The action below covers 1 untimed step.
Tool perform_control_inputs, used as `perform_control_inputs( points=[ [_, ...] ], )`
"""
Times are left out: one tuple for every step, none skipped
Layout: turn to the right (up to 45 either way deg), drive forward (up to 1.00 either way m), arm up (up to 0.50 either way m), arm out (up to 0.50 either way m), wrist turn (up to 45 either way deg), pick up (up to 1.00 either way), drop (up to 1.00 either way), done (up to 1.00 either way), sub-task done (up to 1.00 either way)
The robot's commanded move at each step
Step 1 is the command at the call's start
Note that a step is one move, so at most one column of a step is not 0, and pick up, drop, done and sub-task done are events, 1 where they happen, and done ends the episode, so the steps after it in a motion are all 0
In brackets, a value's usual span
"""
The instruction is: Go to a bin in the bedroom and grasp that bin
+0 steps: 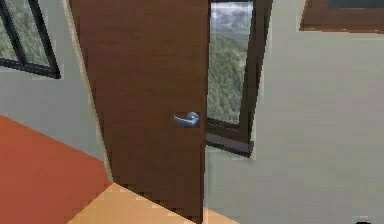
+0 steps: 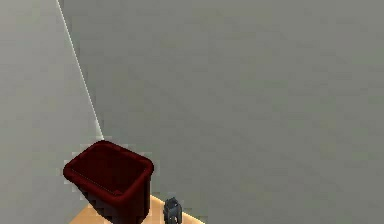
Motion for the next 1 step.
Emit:
perform_control_inputs(
  points=[
    [0.0, 0.00, 0.00, 0.42, 0.0, 0.00, 0.00, 0.00, 0.00]
  ],
)
